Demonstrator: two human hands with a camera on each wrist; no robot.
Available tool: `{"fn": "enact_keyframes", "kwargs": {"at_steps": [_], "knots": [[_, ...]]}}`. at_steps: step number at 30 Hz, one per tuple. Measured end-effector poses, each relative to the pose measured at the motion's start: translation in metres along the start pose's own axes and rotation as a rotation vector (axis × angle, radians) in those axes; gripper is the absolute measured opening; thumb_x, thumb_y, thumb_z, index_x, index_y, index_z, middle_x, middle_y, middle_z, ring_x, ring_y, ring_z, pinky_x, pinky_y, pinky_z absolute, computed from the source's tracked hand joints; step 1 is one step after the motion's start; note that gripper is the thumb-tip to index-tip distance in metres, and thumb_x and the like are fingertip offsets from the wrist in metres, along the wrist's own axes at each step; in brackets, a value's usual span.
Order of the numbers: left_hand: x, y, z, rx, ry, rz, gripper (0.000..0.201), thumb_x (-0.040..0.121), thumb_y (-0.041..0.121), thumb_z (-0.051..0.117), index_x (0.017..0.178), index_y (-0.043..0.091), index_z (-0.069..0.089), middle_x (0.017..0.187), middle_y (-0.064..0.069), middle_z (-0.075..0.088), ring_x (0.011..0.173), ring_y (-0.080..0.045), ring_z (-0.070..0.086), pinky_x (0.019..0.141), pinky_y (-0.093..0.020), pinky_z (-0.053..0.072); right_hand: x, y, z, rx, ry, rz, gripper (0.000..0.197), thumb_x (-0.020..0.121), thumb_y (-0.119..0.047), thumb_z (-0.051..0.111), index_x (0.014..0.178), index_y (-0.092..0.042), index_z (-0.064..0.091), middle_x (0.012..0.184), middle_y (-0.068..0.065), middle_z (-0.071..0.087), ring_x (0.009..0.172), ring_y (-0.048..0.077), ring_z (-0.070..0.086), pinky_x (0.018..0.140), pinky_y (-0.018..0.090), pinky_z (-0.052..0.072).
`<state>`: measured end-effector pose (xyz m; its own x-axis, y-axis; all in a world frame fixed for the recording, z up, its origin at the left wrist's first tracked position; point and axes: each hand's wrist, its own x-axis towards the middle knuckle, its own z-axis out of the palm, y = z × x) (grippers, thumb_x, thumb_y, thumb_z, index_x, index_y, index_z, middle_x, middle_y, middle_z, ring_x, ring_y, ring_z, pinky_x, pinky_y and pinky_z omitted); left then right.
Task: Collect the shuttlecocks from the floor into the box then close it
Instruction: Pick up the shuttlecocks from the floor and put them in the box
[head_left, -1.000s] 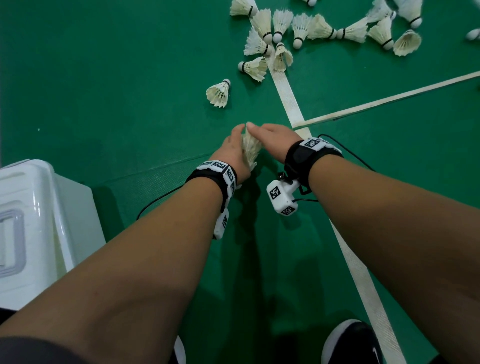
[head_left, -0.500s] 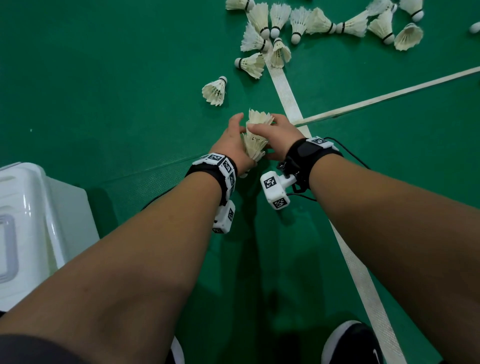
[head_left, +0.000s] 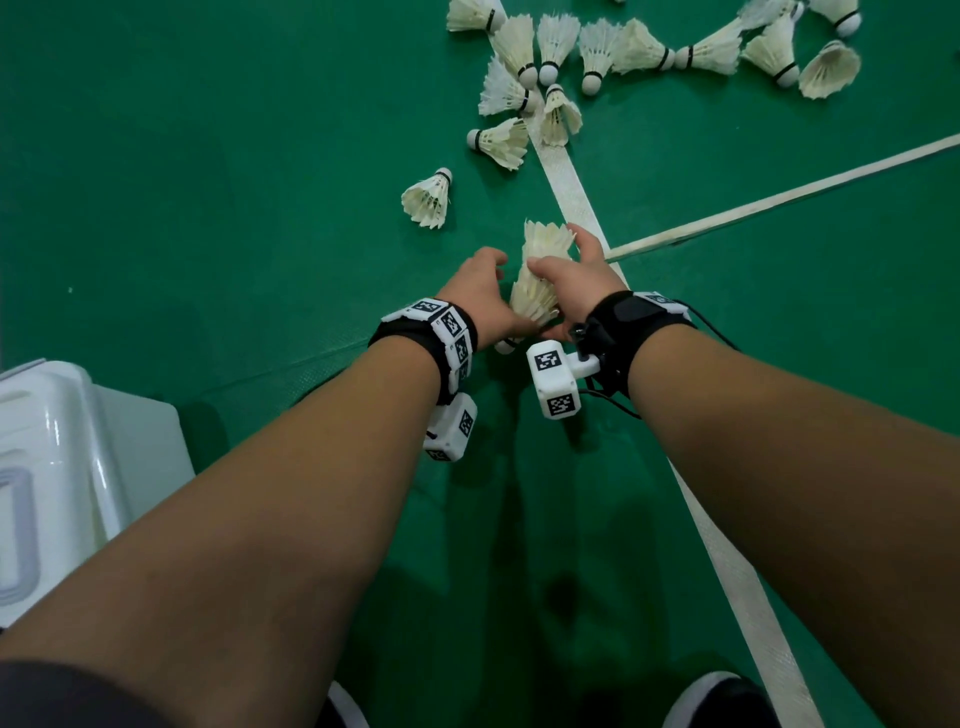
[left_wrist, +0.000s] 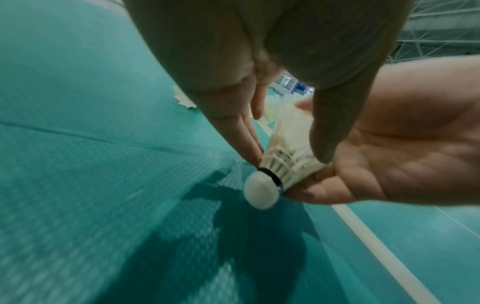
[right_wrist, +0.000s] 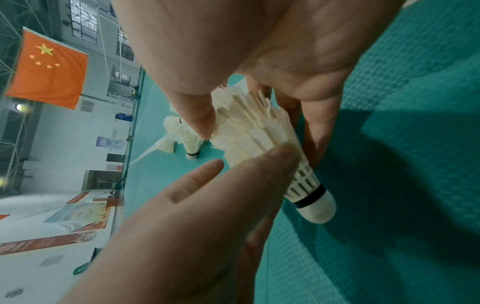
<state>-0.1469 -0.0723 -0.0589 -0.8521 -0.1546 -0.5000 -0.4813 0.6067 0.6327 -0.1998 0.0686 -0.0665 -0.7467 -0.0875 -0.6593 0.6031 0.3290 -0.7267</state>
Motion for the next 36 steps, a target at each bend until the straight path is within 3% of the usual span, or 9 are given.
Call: {"fn": "enact_keyframes", "kwargs": {"at_steps": [3,7,10,13,16,21,24,30,36], "knots": [[0.011,0.001,-0.016,0.012,0.036,-0.020,0.068,0.087,0.014,0.072,0.150,0.020,0.047,0.151,0.001,0.053,0.121,-0.022,0.064,0.101,-0.038,0.056,-0.005,-0.003,-0.005,-0.002,0.023,0.000,0.091,0.074,-0.042,0.072,0.156,-0.050,0.031,0.141,0.003,0.060,0.110,0.034,0.071,0.099,0.057,0.058],[0.028,0.003,-0.039,0.023,0.255,-0.127,0.063,0.092,0.010,0.057,0.153,0.025,0.047,0.153,-0.010,0.042,0.084,-0.017,0.062,0.059,-0.024,0.046,-0.005,-0.002,-0.015,-0.034,0.039,-0.038,0.083,0.090,-0.034,0.073,0.160,-0.043,0.030,0.159,0.001,0.047,0.123,0.030,0.063,0.107,0.051,0.055],[0.035,-0.003,-0.047,0.007,0.281,-0.186,0.064,0.093,0.012,0.057,0.154,0.031,0.046,0.152,-0.012,0.036,0.073,-0.015,0.056,0.052,-0.023,0.040,-0.006,0.005,-0.019,-0.040,0.022,-0.039,0.083,0.088,-0.035,0.073,0.158,-0.048,0.031,0.159,-0.002,0.044,0.112,0.028,0.069,0.096,0.054,0.060],[0.040,-0.011,-0.048,-0.008,0.235,-0.162,0.073,0.093,0.011,0.058,0.161,0.028,0.038,0.165,-0.007,0.027,0.110,-0.022,0.060,0.082,-0.018,0.046,-0.010,0.014,-0.022,-0.062,0.011,-0.037,0.082,0.086,-0.036,0.073,0.156,-0.051,0.032,0.153,-0.005,0.047,0.108,0.027,0.070,0.094,0.053,0.062],[0.041,-0.010,-0.050,-0.018,0.208,-0.154,0.078,0.092,0.011,0.057,0.165,0.024,0.031,0.171,-0.004,0.024,0.149,-0.026,0.038,0.110,-0.024,0.035,-0.013,0.018,-0.025,-0.079,0.009,-0.044,0.085,0.082,-0.039,0.073,0.154,-0.054,0.033,0.154,-0.005,0.048,0.113,0.029,0.069,0.098,0.053,0.060],[0.039,-0.005,-0.054,-0.180,0.245,-0.142,0.074,0.091,0.004,0.049,0.159,0.032,0.040,0.143,-0.012,0.055,0.111,-0.035,0.065,0.088,-0.032,0.052,-0.016,0.016,-0.025,-0.092,-0.009,-0.055,0.086,0.079,-0.039,0.075,0.153,-0.056,0.034,0.140,-0.008,0.053,0.107,0.030,0.073,0.097,0.053,0.061],[0.035,-0.004,-0.057,-0.229,0.315,-0.164,0.067,0.094,0.007,0.056,0.156,0.030,0.048,0.150,-0.007,0.056,0.097,-0.023,0.064,0.085,-0.029,0.055,-0.016,0.017,-0.022,-0.091,-0.015,-0.071,0.087,0.078,-0.039,0.077,0.152,-0.057,0.035,0.140,-0.005,0.057,0.103,0.028,0.075,0.094,0.053,0.062],[0.028,0.008,-0.062,-0.343,0.534,-0.162,0.047,0.086,0.044,0.082,0.125,0.018,0.076,0.098,0.007,0.068,0.085,-0.013,0.065,0.079,-0.022,0.047,-0.021,0.012,-0.016,-0.158,-0.046,-0.117,0.091,0.075,-0.043,0.076,0.153,-0.054,0.032,0.129,0.002,0.066,0.093,0.028,0.077,0.092,0.051,0.063],[0.015,0.019,-0.068,-0.295,0.474,-0.135,0.013,0.085,0.016,0.075,0.088,0.028,0.077,0.091,0.007,0.078,0.077,-0.010,0.072,0.068,-0.024,0.059,-0.025,0.012,0.004,-0.281,-0.152,-0.199,0.104,0.074,-0.044,0.082,0.161,-0.048,0.026,0.147,0.002,0.060,0.114,0.017,0.067,0.107,0.046,0.055]]}}
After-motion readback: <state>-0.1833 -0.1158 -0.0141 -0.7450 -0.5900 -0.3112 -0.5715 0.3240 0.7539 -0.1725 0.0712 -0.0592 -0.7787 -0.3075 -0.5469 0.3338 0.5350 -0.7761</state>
